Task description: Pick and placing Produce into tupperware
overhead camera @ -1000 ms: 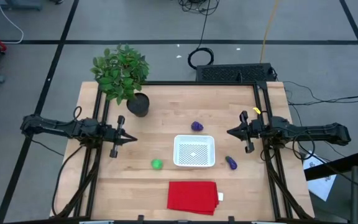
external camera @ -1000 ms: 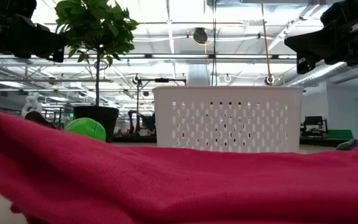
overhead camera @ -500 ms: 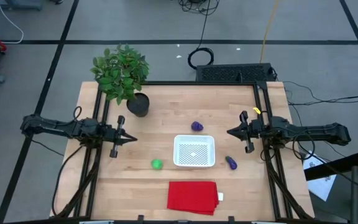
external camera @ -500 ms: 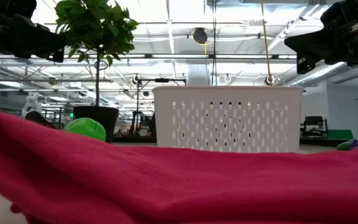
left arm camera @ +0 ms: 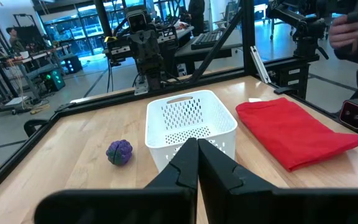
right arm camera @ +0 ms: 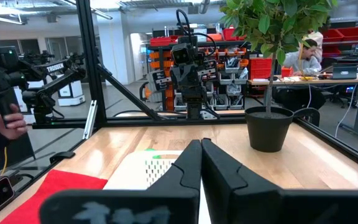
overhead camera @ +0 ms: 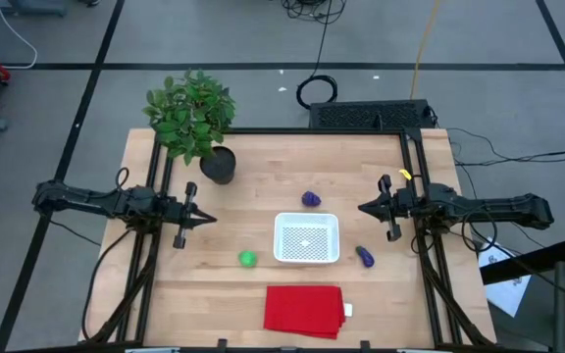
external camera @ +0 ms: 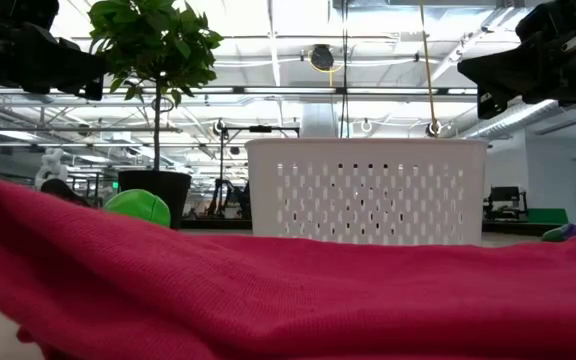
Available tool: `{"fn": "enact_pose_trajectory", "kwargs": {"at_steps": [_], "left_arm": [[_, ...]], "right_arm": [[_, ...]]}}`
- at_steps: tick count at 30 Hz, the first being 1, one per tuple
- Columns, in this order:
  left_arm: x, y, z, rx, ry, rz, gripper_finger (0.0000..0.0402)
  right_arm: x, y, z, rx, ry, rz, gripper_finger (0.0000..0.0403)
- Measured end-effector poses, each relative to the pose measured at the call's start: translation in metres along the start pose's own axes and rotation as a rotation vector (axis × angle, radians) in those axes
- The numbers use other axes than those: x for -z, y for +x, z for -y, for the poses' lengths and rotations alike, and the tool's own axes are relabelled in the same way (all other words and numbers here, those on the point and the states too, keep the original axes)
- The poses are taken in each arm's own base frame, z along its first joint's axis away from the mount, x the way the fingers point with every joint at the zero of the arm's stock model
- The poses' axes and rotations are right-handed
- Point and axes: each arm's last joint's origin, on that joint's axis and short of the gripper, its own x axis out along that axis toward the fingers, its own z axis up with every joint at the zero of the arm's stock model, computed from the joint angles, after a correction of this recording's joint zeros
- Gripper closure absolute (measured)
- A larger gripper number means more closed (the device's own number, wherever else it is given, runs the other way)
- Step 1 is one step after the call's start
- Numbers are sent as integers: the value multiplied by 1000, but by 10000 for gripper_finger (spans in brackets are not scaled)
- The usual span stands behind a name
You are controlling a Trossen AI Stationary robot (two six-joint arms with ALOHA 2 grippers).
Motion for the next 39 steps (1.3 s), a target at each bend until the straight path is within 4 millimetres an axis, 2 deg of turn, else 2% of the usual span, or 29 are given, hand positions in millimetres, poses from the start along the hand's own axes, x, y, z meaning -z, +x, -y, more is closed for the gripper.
{"fn": "enact_pose_trajectory", "kwargs": {"at_steps": [18, 23, 30, 39], "left_arm": [[-8, 0, -1, -12, -22, 84, 394], [-7, 0, -1, -6, -116, 76, 394], [-16, -1, -3, -44, -109, 161, 394], [-10, 0, -3, -51, -97, 98, 394]], "right_arm": [[0, 0, 0, 0, 0, 0, 403], [0, 0, 0, 0, 0, 0, 403], [0, 0, 0, 0, 0, 0, 403], [0, 0, 0, 0, 0, 0, 403]]}}
